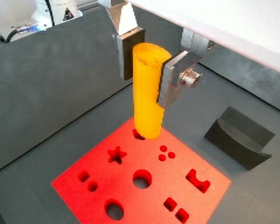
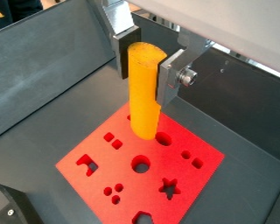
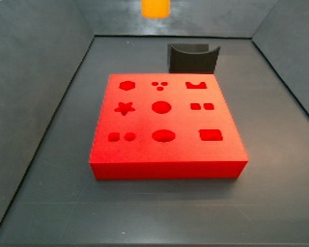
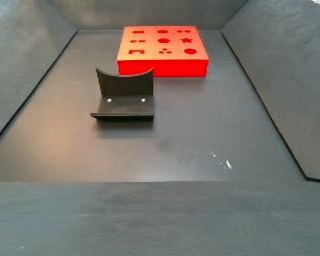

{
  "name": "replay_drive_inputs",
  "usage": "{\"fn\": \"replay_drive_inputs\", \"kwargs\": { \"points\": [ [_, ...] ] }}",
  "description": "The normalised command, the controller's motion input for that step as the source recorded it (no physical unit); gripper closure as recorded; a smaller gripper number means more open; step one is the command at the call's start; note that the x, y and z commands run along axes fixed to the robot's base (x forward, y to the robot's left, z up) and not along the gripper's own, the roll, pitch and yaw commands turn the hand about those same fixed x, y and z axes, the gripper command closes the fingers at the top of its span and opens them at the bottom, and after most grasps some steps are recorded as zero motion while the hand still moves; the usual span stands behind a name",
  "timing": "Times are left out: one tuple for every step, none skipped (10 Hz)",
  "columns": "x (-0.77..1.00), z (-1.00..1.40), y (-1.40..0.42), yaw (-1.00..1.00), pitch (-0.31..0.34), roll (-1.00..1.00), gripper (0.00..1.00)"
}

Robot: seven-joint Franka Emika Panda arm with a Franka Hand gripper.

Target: Insert the oval object.

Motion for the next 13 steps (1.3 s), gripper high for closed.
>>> {"fn": "replay_drive_inputs", "kwargs": {
  "points": [
    [0.16,-0.2,-0.31,0.0,-0.051,0.1,1.0],
    [0.24,-0.41,-0.57,0.05,-0.01,0.21,1.0],
    [0.26,-0.47,-0.67,0.09,0.0,0.25,1.0],
    [0.24,-0.45,-0.66,0.09,0.0,0.25,1.0],
    [0.21,-0.43,-0.62,0.1,0.0,0.25,1.0],
    [0.22,-0.42,-0.61,0.09,0.0,0.25,1.0],
    [0.17,-0.42,-0.48,0.06,-0.009,0.18,1.0],
    [0.0,-0.27,-0.2,0.01,-0.083,0.0,1.0],
    [0.0,-0.19,-0.09,0.0,-0.164,-0.1,1.0],
    [-0.06,-0.14,0.0,-0.04,-0.227,-0.26,1.0],
    [-0.07,-0.09,0.09,0.0,-0.163,-0.42,1.0],
    [0.0,-0.21,0.16,0.0,-0.033,-0.47,1.0],
    [0.04,-0.42,0.05,0.0,-0.059,-0.35,1.0]
  ]
}}
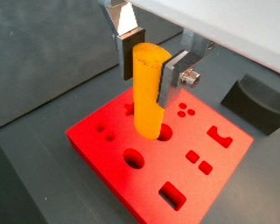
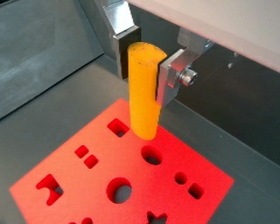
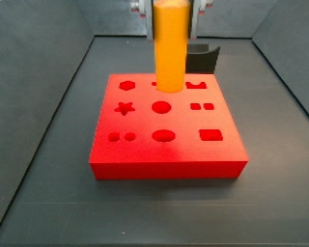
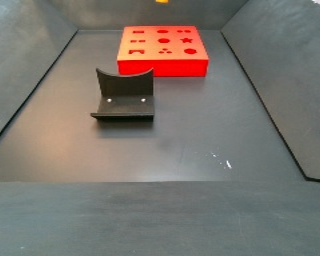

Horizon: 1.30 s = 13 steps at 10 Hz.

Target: Insert the oval object.

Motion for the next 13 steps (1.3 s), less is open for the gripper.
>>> {"fn": "replay_drive_inputs", "kwargs": {
  "points": [
    [0.11,-0.53,-0.05,0.0,0.0,-0.11,1.0],
    [0.22,-0.55,-0.21,0.0,0.139,-0.19,1.0],
    [0.22,-0.56,-0.11,-0.14,0.0,-0.19,1.0],
    [0.28,-0.31,-0.14,-0.19,0.0,0.0,1.0],
    [0.26,-0.29,-0.01,-0.2,0.0,0.2,1.0],
    [0.0,-0.29,0.0,-0.23,-0.026,0.2,1.0],
    [-0.11,-0.39,0.06,-0.17,-0.086,0.0,1.0],
    [-0.27,-0.38,0.13,-0.16,-0.149,-0.09,1.0],
    [-0.23,-0.34,0.05,-0.11,-0.144,-0.13,1.0],
    [-0.1,-0.26,0.0,0.0,-0.12,-0.17,1.0],
    [0.0,-0.23,0.01,0.0,-0.107,-0.14,1.0],
    [0.0,-0.24,0.02,0.0,-0.1,-0.1,1.0],
    [-0.2,-0.25,0.09,0.0,-0.087,-0.06,1.0]
  ]
}}
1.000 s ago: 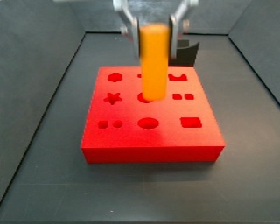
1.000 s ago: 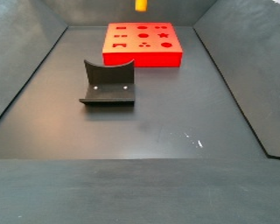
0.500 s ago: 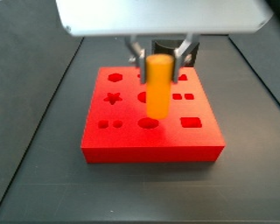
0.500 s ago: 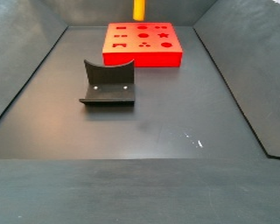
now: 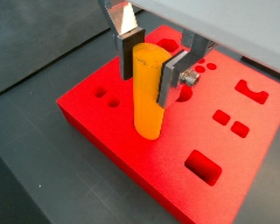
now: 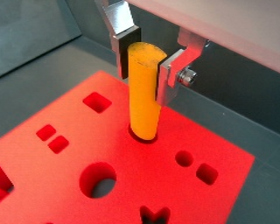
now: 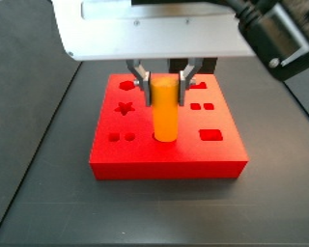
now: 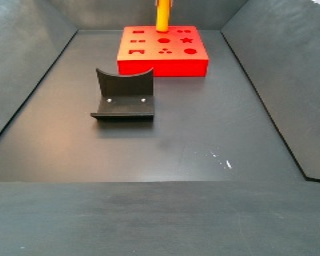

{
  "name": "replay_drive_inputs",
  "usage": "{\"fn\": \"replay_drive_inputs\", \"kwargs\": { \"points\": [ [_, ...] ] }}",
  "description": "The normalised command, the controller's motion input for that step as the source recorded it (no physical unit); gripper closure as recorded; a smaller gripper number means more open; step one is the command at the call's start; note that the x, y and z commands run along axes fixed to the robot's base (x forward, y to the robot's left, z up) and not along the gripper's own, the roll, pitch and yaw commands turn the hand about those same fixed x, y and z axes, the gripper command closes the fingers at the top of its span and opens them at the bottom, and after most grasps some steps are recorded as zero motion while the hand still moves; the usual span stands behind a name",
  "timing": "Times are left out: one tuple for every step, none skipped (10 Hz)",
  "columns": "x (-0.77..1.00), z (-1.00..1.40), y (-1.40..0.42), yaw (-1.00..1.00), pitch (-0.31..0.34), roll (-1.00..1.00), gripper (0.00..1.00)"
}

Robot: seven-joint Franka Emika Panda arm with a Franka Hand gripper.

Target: Insert the oval object.

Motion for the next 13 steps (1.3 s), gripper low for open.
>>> {"fn": "replay_drive_inputs", "kwargs": {
  "points": [
    [-0.17,-0.21,0.07,0.0,-0.083,-0.04,1.0],
    [-0.17,-0.17,0.05,0.0,-0.047,0.0,1.0],
    [-0.15,-0.2,0.0,0.0,-0.039,0.0,1.0],
    [0.0,-0.24,-0.02,0.0,0.0,0.09,1.0],
    [0.09,-0.33,-0.1,0.0,0.01,0.14,1.0],
    [0.23,-0.55,-0.09,-0.07,0.089,0.16,1.0],
    [0.35,-0.75,-0.05,-0.19,0.149,0.2,1.0],
    [0.47,-0.83,-0.03,-0.28,0.12,0.17,1.0],
    [0.41,-0.8,0.0,-0.29,0.146,0.17,1.0],
    [0.24,-0.63,-0.03,-0.25,0.119,0.15,1.0],
    [0.0,0.0,0.0,0.0,0.047,0.02,1.0],
    [-0.02,0.0,0.0,0.0,-0.014,0.0,1.0],
    [0.0,0.0,0.0,0.0,0.0,0.0,1.0]
  ]
}}
